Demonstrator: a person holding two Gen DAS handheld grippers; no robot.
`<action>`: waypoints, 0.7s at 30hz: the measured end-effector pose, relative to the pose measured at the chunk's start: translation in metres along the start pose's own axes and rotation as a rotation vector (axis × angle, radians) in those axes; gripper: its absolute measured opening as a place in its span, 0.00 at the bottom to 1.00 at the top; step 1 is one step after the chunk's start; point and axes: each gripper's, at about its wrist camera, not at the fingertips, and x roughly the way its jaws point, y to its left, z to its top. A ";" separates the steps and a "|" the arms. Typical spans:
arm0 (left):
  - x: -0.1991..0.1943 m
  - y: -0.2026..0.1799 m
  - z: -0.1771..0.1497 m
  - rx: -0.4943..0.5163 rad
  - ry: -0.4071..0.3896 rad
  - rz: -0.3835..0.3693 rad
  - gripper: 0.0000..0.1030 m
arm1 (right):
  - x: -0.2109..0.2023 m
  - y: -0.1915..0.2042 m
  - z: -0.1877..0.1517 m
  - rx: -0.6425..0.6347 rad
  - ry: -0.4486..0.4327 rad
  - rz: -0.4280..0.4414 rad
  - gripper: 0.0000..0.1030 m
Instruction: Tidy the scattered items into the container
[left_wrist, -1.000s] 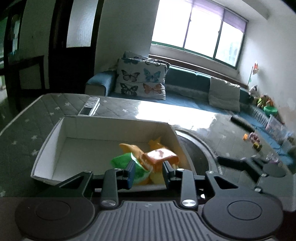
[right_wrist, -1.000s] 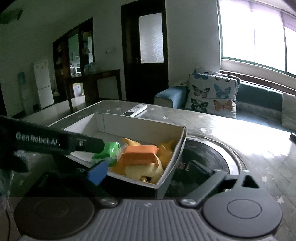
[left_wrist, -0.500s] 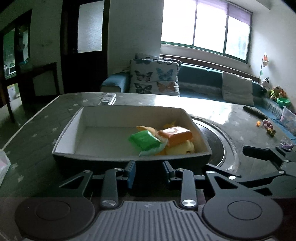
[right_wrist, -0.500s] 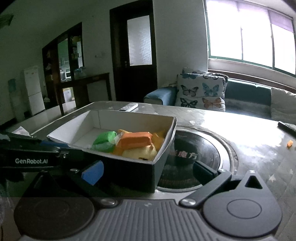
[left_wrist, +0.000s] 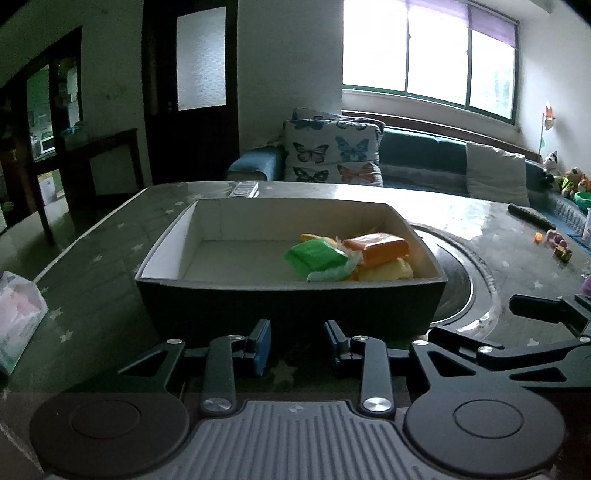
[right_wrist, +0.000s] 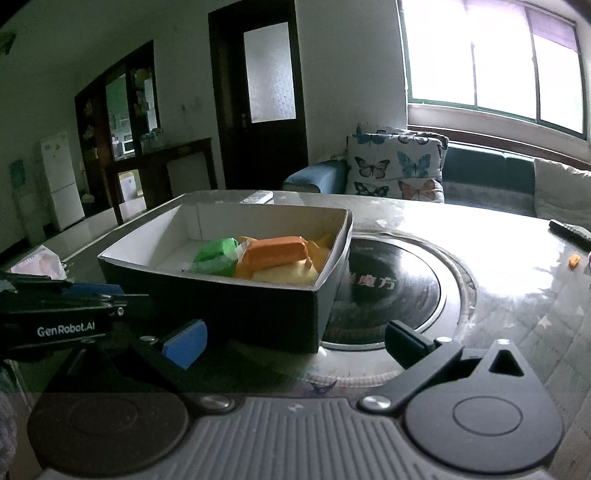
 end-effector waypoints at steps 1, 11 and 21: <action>0.000 0.000 -0.001 -0.002 -0.003 0.004 0.34 | 0.000 0.000 -0.001 0.005 0.003 0.003 1.00; -0.001 0.001 -0.004 0.001 -0.019 0.027 0.34 | -0.001 0.008 -0.006 -0.001 0.022 0.000 1.00; 0.004 -0.001 -0.006 0.020 -0.020 0.061 0.34 | 0.001 0.009 -0.006 -0.006 0.038 -0.009 1.00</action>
